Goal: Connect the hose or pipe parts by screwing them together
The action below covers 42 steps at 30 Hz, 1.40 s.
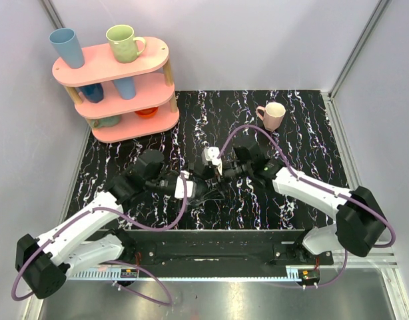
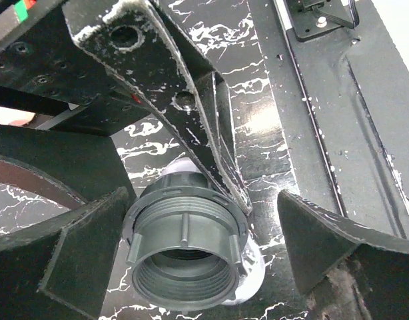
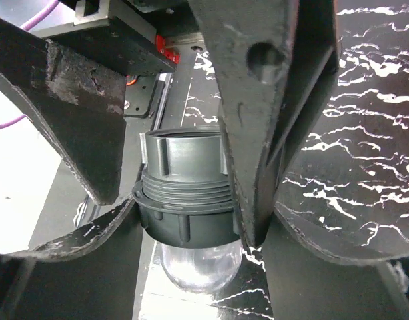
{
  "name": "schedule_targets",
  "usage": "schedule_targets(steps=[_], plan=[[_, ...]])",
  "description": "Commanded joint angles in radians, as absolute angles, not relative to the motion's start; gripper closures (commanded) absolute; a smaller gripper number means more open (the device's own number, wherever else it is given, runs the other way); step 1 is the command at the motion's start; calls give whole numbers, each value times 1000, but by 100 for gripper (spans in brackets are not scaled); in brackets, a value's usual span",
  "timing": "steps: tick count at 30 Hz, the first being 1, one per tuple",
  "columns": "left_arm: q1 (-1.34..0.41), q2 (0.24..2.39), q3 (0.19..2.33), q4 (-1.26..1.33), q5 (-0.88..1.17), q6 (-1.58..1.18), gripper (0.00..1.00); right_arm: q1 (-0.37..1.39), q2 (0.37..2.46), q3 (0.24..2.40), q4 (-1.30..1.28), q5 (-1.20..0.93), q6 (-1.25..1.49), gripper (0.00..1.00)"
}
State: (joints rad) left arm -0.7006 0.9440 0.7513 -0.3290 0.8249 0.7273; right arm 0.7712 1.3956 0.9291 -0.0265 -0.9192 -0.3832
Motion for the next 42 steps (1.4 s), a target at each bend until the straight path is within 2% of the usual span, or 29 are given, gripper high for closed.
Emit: schedule_targets(steps=[1, 8, 20, 23, 27, 29, 33, 38, 42], plan=[[-713, 930, 781, -334, 832, 775, 1, 788, 1336, 943, 143, -940, -388, 100], [-707, 836, 779, -347, 787, 727, 1, 782, 1296, 914, 135, -867, -403, 100], [-707, 680, 771, -178, 661, 378, 1, 779, 1305, 873, 164, -799, -407, 100], [-707, 692, 834, -196, 493, 156, 1, 781, 1290, 858, 183, -770, -407, 100], [-700, 787, 1014, -430, 214, -155, 1, 779, 1252, 821, 242, -662, -434, 100], [-683, 859, 1090, -497, 193, -236, 1, 781, 1218, 772, 299, -612, -448, 100], [-626, 942, 1164, -668, 118, -586, 1, 781, 1157, 703, 411, -529, -521, 100], [-519, 959, 1080, -614, 337, -939, 1, 781, 1095, 655, 460, -505, -577, 100], [-509, 983, 1014, -496, 474, -1054, 3, 782, 1085, 660, 439, -508, -583, 100]])
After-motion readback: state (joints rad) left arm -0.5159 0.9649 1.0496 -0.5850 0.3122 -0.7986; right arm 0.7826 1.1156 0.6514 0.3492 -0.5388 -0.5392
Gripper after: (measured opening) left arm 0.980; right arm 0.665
